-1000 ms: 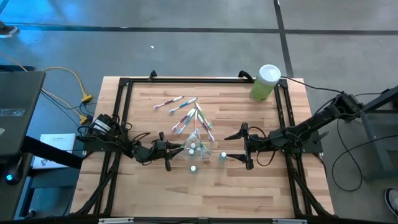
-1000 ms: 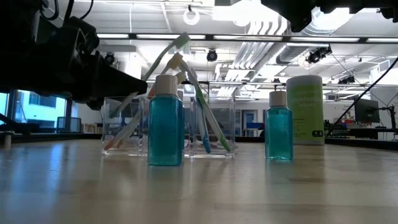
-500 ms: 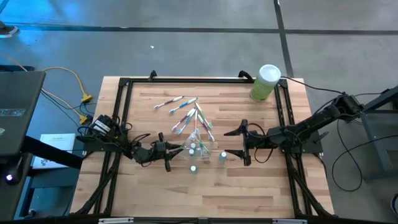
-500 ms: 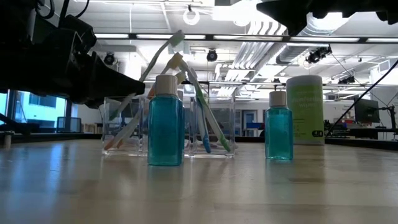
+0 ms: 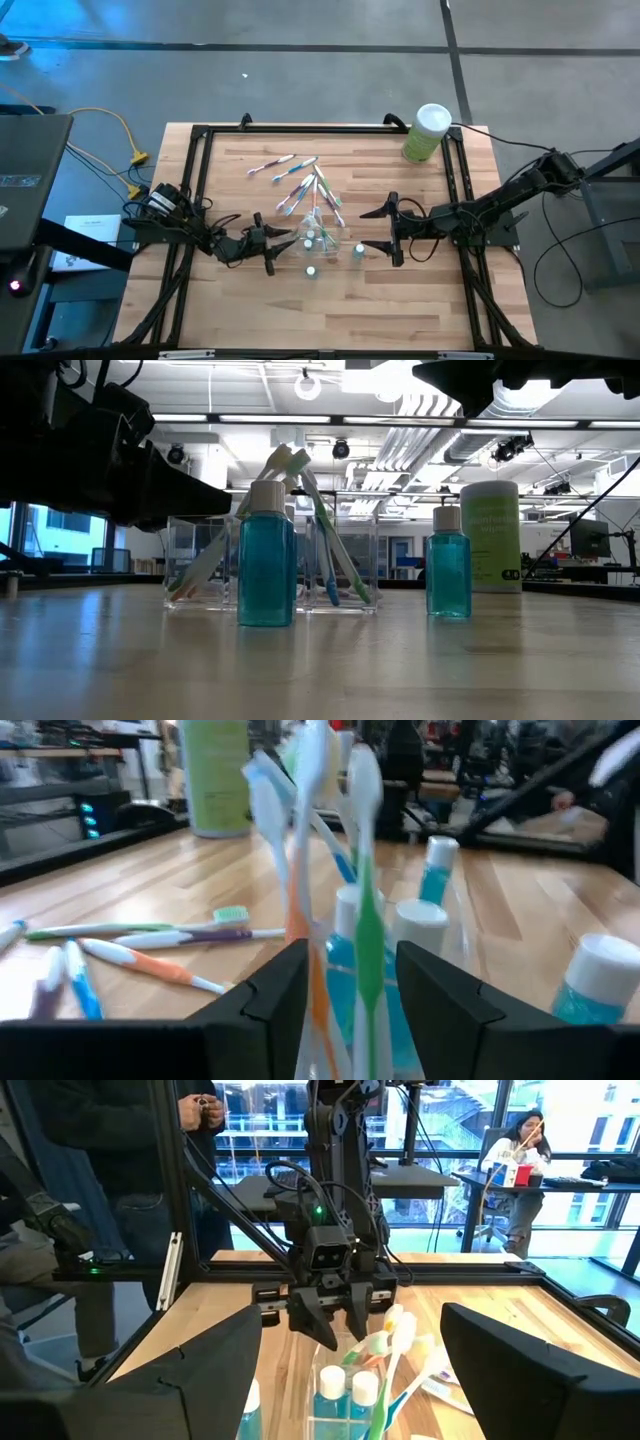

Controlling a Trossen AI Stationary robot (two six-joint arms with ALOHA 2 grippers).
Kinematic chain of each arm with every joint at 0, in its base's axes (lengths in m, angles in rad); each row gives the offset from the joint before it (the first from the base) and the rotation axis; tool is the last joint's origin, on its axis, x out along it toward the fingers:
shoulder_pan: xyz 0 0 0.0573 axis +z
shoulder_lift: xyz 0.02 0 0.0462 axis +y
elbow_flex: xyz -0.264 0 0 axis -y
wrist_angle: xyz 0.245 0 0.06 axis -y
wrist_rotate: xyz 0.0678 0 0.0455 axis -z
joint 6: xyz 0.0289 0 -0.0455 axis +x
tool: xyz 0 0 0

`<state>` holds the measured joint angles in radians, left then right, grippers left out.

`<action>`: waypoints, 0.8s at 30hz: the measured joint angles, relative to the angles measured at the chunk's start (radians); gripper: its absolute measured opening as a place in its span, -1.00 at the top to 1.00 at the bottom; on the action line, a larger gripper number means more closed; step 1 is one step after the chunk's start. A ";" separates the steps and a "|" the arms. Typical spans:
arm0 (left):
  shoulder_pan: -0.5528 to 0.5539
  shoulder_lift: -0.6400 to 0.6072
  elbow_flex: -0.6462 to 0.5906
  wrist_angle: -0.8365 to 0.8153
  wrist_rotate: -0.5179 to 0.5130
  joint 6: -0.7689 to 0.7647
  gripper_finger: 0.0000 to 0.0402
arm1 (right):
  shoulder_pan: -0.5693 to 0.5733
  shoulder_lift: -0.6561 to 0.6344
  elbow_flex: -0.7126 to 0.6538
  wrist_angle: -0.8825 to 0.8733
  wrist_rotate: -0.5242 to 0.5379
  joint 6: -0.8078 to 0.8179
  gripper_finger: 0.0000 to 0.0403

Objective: Pick & Place toothbrushing station
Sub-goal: Put the violet toothbrush into the transparent organizer

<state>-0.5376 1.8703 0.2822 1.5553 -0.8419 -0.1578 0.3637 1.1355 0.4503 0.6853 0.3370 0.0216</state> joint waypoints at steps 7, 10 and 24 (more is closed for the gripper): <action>-0.062 -0.108 0.001 0.006 -0.124 0.085 0.25 | 0.001 0.000 0.000 0.000 0.000 -0.003 -0.50; -0.100 -0.184 0.001 0.007 -0.188 0.153 0.25 | 0.000 0.000 0.000 -0.011 0.001 -0.016 -0.50; 0.066 -0.553 0.001 -0.314 0.143 0.025 0.25 | -0.046 0.000 0.000 -0.038 -0.011 -0.027 -0.50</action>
<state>-0.4714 1.3168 0.2829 1.2408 -0.6993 -0.1324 0.3178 1.1355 0.4503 0.6474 0.3261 -0.0059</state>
